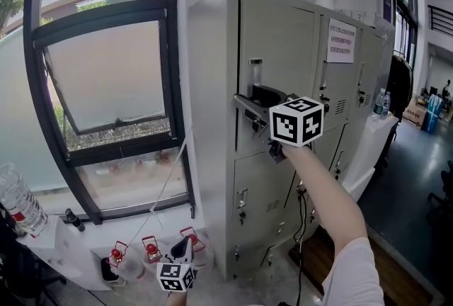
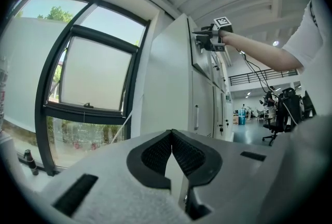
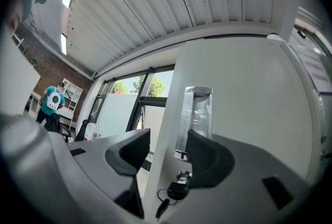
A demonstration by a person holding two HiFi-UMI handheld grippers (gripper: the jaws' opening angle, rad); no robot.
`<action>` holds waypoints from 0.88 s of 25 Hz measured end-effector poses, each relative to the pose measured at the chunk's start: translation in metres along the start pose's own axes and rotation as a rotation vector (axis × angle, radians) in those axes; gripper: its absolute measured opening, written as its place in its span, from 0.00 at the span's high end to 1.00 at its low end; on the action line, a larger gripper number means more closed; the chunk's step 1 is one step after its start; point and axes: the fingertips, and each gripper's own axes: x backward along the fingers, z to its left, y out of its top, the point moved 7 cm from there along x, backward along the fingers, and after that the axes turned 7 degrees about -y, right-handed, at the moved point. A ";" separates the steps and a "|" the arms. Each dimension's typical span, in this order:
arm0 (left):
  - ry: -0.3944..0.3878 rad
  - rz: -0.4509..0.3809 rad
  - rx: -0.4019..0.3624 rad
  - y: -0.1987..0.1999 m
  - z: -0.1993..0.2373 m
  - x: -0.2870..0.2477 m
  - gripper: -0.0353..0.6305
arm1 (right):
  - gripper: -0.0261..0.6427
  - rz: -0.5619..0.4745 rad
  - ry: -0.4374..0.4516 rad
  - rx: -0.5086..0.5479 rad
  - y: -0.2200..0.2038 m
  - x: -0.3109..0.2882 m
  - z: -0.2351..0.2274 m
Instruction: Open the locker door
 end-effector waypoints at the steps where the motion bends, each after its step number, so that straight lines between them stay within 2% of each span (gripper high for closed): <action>1: -0.002 -0.005 -0.002 0.000 -0.001 -0.002 0.93 | 0.65 -0.004 -0.004 0.018 0.001 0.006 0.001; 4: -0.016 -0.029 -0.003 0.003 -0.003 -0.007 0.93 | 0.65 -0.019 -0.022 0.076 0.004 0.027 0.004; 12: -0.051 -0.076 -0.028 0.013 -0.016 -0.024 0.93 | 0.65 -0.062 -0.069 0.131 0.013 0.088 -0.002; 15: -0.073 -0.079 -0.030 0.014 -0.024 -0.033 0.93 | 0.69 -0.068 -0.098 0.163 0.015 0.108 -0.010; 22: -0.148 -0.076 -0.046 0.017 -0.050 -0.053 0.93 | 0.69 -0.085 -0.154 0.189 0.022 0.157 -0.027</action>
